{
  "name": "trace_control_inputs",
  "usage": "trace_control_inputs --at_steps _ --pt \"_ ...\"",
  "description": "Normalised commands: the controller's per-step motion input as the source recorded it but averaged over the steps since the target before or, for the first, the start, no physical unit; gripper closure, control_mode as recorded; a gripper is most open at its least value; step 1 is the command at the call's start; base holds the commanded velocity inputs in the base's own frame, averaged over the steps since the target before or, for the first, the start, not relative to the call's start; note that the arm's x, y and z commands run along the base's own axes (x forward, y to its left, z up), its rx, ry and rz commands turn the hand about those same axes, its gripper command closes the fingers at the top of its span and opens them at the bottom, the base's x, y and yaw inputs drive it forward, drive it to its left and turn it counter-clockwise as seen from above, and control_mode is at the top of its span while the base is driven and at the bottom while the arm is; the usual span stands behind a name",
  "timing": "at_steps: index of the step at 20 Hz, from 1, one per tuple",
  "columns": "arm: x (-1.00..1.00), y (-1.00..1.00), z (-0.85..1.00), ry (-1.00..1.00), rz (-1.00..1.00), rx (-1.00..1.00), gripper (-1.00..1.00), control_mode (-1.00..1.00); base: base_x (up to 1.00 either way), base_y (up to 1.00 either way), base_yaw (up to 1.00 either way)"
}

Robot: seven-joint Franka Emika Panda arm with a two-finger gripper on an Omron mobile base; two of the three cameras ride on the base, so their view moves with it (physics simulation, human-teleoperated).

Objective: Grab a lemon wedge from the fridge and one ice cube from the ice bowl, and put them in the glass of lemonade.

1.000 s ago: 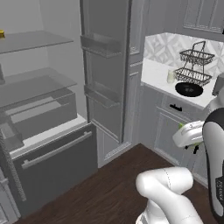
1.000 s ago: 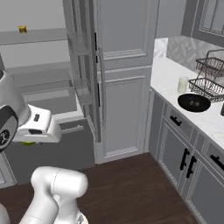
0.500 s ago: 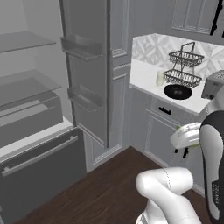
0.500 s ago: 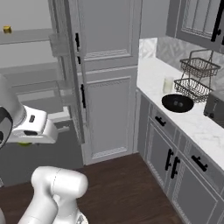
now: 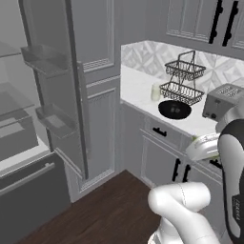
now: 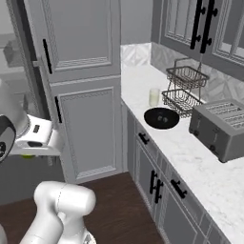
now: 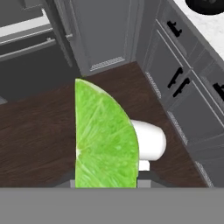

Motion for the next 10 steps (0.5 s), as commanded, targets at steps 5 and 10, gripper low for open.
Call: trace_control_inputs --at_steps 5,10 --pt "0.0 0.0 0.0 0.0 0.0 0.0 1.0 1.0 0.71 -0.25 -0.1" --pt "0.0 0.0 0.0 0.0 0.0 0.0 1.0 1.0 0.65 0.0 -0.2"
